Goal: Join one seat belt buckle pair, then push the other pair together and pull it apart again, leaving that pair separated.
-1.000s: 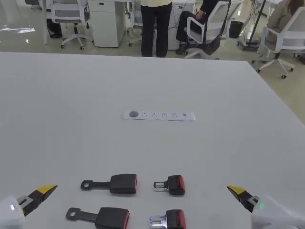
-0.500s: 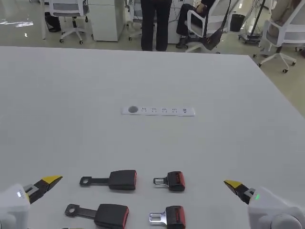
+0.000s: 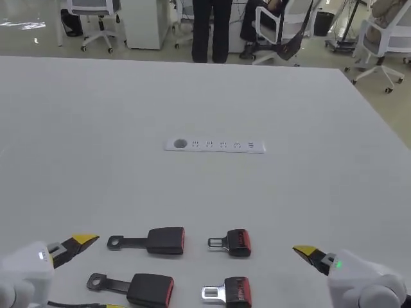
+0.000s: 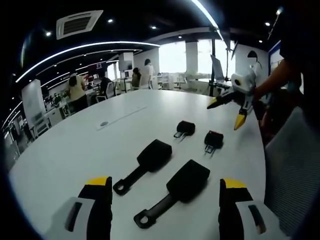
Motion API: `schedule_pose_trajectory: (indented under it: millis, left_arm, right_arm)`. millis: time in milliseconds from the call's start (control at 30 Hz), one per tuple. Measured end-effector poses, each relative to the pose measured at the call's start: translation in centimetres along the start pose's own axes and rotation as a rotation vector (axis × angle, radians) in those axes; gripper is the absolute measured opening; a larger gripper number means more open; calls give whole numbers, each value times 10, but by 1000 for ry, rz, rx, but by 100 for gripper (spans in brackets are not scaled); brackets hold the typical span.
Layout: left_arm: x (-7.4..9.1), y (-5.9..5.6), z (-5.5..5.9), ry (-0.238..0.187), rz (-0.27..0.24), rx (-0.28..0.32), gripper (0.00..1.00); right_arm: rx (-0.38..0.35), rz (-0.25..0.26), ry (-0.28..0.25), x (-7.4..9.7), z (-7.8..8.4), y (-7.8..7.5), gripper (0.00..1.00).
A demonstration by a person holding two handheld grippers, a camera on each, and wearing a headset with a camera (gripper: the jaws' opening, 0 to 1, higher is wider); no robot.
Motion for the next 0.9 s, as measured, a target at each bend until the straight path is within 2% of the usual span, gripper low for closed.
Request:
schedule_pose_trajectory:
  millis: [67,200,367,500,800,900]
  left_arm:
    - [-3,-1,0,24,13,-23,86]
    - [-8,-1,-3,32,34,-39,84]
    - [-16,-3,-6,75,93,-73,76]
    - [-22,-5,-8,101,114,-114,73]
    - [-35,-2,-6,165,168,-188,68]
    - [-38,-2,-7,194,185,-210,64]
  right_arm:
    - [9,-7,4,-1,0,0,81]
    - [35,-30,15,-4,-3,2,75]
    - [65,-57,31,-8,-6,5,70]
    - [87,-74,37,-12,-5,4,67]
    - [125,-117,56,-20,-5,6,59]
    - [141,-132,60,-23,-6,7,56]
Point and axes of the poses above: the centre of the closed fingertips' face, and the gripper's own axes: x roughly backward along the fingers, y roughly to its left, z roughly out of its underside, the point moved 8 cm from there along x, roughly backward along the fingers, and after that the axes turned 10 degrees about y, right-handed, at the moved point
